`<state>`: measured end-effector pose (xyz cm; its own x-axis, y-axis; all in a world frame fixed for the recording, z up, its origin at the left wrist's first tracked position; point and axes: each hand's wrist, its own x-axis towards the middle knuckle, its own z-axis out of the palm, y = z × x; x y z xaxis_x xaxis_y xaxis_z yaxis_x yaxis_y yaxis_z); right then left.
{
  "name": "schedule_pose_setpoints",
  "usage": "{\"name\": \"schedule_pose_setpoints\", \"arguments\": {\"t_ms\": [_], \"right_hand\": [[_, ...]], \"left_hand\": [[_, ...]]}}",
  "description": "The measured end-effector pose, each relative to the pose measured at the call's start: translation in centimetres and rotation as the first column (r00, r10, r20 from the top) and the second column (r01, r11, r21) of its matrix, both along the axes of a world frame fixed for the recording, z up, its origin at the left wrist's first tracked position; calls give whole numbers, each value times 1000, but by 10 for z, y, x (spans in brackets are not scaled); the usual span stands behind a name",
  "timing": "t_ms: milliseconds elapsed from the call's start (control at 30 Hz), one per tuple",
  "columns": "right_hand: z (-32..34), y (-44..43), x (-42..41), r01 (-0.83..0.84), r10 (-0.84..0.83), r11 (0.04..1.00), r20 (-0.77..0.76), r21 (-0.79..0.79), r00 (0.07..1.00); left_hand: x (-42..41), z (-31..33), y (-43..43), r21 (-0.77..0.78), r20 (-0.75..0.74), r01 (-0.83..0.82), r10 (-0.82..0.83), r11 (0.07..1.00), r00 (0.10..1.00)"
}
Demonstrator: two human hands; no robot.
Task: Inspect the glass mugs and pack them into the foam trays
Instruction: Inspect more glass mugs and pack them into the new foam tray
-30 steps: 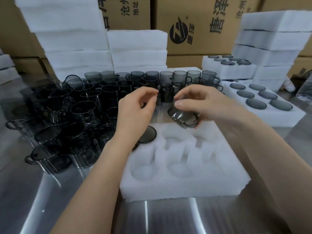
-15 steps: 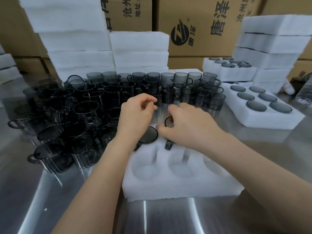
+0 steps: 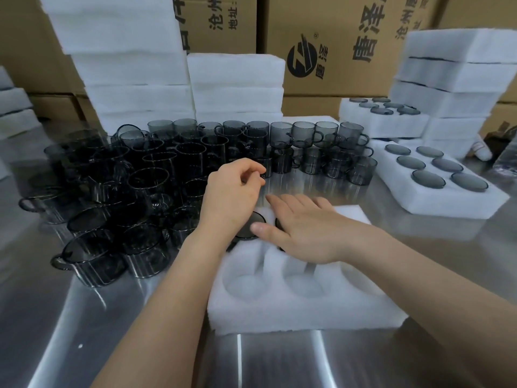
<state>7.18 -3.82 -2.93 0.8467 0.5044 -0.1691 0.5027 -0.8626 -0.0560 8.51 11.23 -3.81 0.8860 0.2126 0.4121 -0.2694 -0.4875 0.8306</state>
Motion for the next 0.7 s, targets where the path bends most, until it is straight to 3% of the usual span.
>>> {"name": "schedule_pose_setpoints", "arguments": {"t_ms": [133, 200, 300, 400, 533, 700], "right_hand": [[2, 0, 3, 3, -2, 1000, -31, 31, 1000], [6, -4, 5, 32, -9, 981, -116, 190, 993], [16, -18, 15, 111, 2, 831, -201, 546, 980], [20, -31, 29, 193, -63, 648, -202, 736, 977], [17, -40, 48, 317, -154, 482, -276, 817, 949], [6, -40, 54, 313, -166, 428, -266, 848, 949]], "left_hand": [[-1, 1, -1, 45, 8, -35, 35, 998, 999], [-2, 4, 0, 98, 26, -99, 97, 990, 995], [-7, 10, 6, 203, 56, -257, 251, 945, 967], [-10, 13, 18, 353, 39, -362, 373, 863, 927], [-11, 11, 26, 472, -94, -337, 427, 814, 899], [-8, 6, 25, 511, -176, -280, 417, 813, 892]]}}
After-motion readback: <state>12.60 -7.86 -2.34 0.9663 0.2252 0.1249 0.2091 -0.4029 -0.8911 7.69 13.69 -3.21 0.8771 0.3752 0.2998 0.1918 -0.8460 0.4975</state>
